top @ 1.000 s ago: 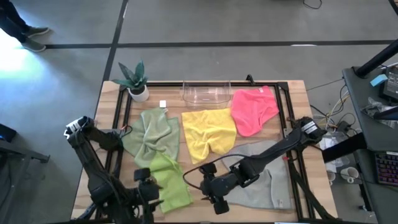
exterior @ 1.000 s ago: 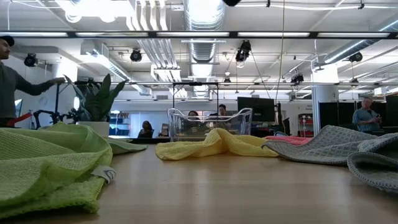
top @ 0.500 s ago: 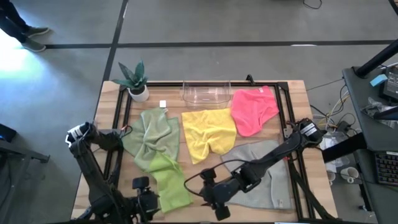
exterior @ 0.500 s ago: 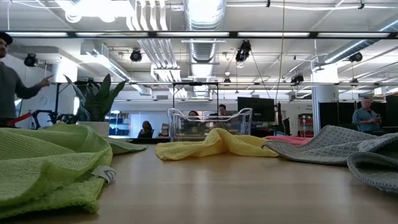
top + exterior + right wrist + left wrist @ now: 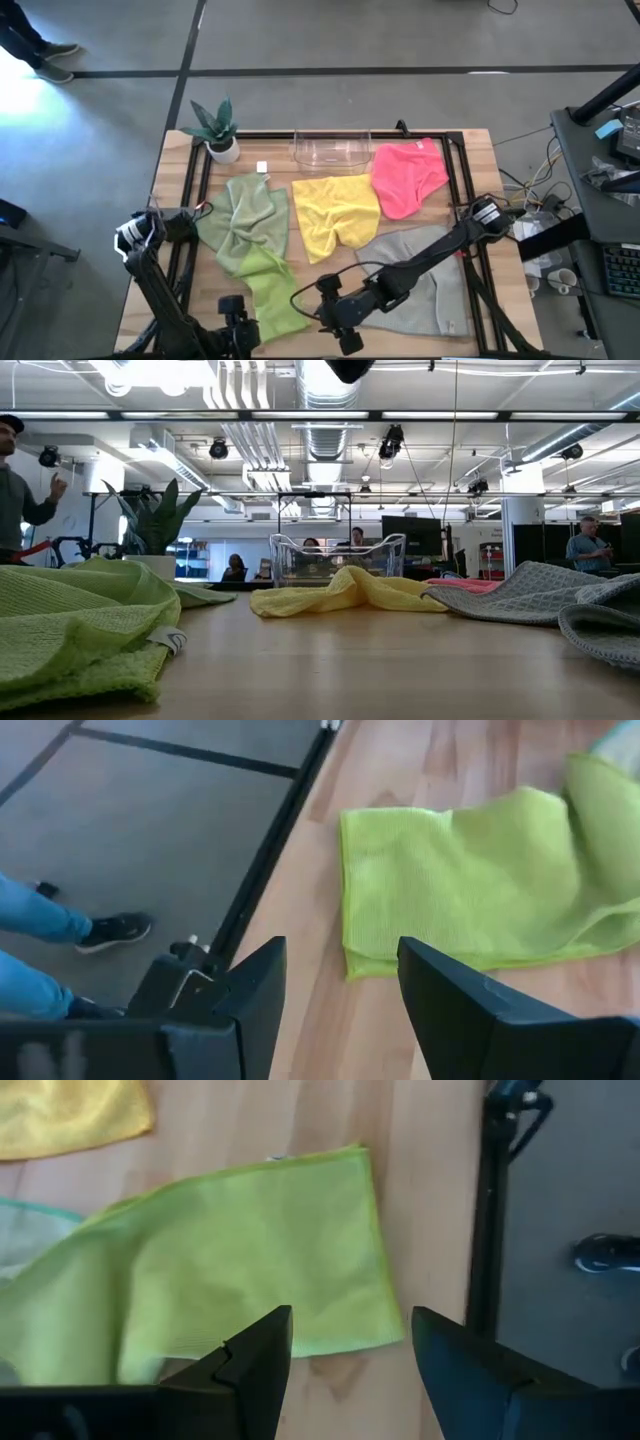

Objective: Fold microfiber towels
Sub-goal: Fold the green microfiber cloth

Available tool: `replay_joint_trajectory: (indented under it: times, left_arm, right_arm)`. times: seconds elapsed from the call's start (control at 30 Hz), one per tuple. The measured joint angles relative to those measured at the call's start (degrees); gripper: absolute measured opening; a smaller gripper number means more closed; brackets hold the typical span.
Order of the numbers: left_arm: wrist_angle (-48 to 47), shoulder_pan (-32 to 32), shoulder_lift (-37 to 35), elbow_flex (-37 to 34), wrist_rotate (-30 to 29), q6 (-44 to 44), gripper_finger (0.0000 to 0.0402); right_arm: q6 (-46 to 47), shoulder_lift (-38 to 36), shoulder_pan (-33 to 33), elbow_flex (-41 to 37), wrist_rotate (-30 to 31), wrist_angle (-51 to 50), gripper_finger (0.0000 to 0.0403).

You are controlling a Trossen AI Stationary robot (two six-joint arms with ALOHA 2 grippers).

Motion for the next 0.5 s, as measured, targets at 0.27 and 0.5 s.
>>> replay_joint_trajectory:
  times: [0.27,0.5]
  left_arm:
    - [2.8,0.2,2.1,-0.3,1.9,0.0,0.0191]
    - [7.3,0.3,6.7,-0.4,3.5,0.3,0.0191]
  right_arm:
    - [-5.7,5.3,0.0,3.6,0.0,0.3,0.0183]
    - [-10.6,12.4,-0.1,9.7,-0.1,-0.4,0.0183]
